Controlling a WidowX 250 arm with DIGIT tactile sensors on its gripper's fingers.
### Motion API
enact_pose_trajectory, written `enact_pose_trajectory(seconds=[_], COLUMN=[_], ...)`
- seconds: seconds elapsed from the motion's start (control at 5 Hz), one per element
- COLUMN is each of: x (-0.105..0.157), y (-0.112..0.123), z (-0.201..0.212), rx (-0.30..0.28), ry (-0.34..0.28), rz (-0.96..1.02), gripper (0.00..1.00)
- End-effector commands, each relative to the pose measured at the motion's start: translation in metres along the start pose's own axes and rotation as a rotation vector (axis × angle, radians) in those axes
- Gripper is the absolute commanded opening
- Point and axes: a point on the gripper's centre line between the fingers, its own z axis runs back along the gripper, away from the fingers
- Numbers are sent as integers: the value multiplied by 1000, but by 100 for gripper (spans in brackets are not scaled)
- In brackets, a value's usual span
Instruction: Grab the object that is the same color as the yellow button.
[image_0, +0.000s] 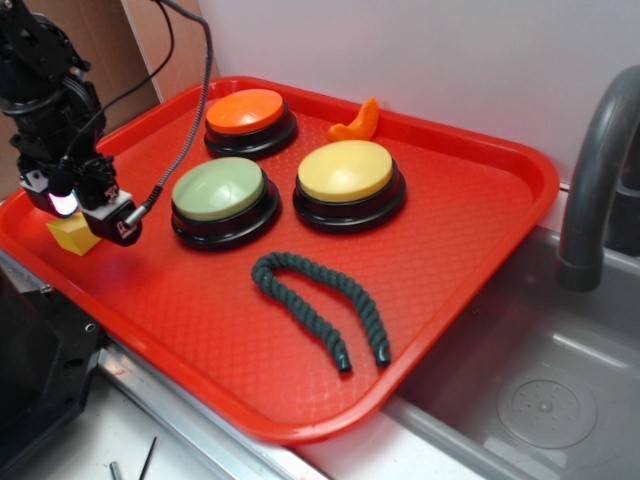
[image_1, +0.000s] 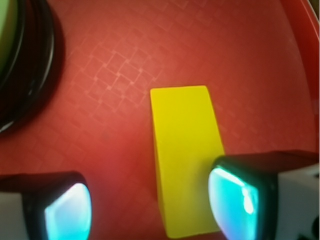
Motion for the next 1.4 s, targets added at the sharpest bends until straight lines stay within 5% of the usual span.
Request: enact_pose_trajectory(seconds=[0.0,0.4,0.8,1.0,1.2], x=[2,-3,-15,-16,-16], y=[15,17,29,33,37], z=[-11,-12,8,16,13], rx=[27,31,40,107,60], ry=[31,50,14,27,36], rz=[21,62,379,537,687], gripper=[100,100,100,100,100])
